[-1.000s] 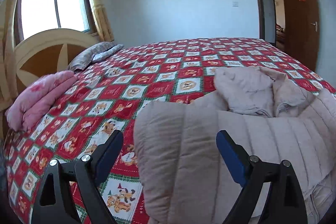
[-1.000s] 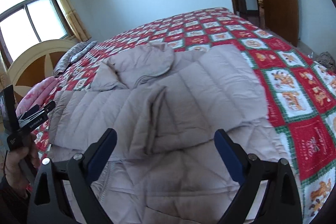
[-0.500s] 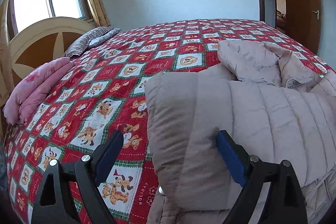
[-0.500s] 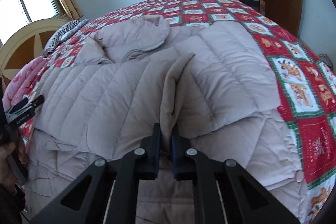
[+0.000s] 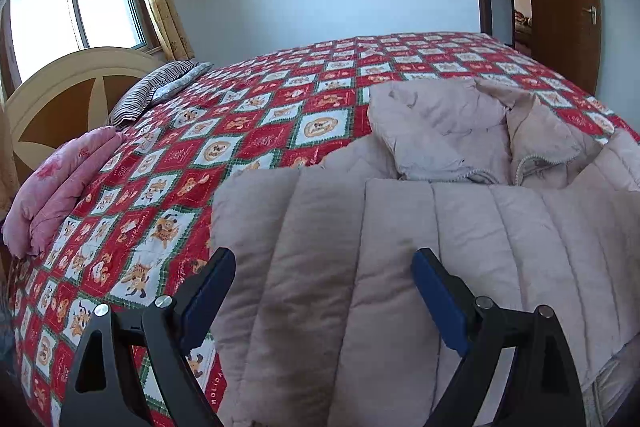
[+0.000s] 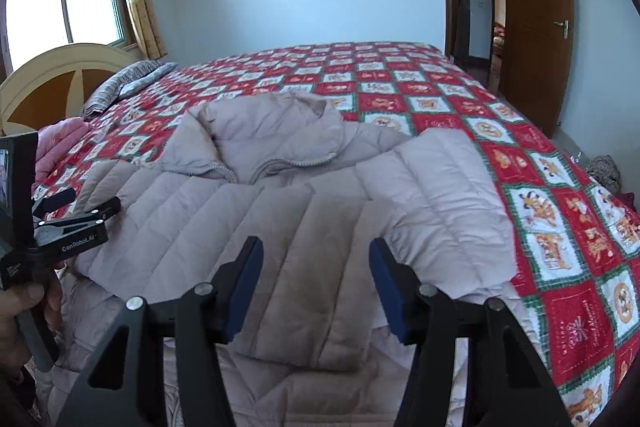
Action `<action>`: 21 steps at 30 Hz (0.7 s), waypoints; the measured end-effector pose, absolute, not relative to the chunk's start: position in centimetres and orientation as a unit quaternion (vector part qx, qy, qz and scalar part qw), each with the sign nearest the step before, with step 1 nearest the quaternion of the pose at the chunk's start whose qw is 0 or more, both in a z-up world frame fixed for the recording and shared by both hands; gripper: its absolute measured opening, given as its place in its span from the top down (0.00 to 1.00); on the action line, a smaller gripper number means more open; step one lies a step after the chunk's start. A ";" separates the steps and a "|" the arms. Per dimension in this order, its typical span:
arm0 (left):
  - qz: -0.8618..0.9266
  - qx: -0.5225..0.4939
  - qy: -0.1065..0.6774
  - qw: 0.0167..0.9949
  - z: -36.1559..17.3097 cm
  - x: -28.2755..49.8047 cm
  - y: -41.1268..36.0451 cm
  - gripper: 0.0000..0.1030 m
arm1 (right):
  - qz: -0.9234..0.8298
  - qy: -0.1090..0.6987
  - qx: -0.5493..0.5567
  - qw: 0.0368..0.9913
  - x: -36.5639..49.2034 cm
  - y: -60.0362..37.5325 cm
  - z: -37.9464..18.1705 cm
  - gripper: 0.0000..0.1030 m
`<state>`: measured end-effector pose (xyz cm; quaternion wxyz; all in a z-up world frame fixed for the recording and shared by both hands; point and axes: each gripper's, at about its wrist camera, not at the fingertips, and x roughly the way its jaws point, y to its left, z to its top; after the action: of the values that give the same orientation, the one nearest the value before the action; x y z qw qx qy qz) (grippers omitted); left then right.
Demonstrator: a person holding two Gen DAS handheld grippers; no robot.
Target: Fold large clothes
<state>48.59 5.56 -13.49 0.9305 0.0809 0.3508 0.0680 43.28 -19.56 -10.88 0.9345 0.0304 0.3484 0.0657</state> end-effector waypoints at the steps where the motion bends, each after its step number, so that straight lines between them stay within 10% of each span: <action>1: 0.069 0.080 0.357 0.928 -14.1 48.7 5.7 0.12 | 0.069 0.363 0.030 0.929 43.9 -19.3 -11.7 0.43; 21: 0.056 0.043 0.382 0.921 -17.7 49.5 7.0 0.04 | 0.048 0.405 0.014 0.913 44.6 -19.0 -16.8 0.43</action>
<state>49.49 6.97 -17.73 0.9214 0.0430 0.3823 0.0557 44.55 -19.01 -16.79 0.9130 0.0137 0.4049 0.0482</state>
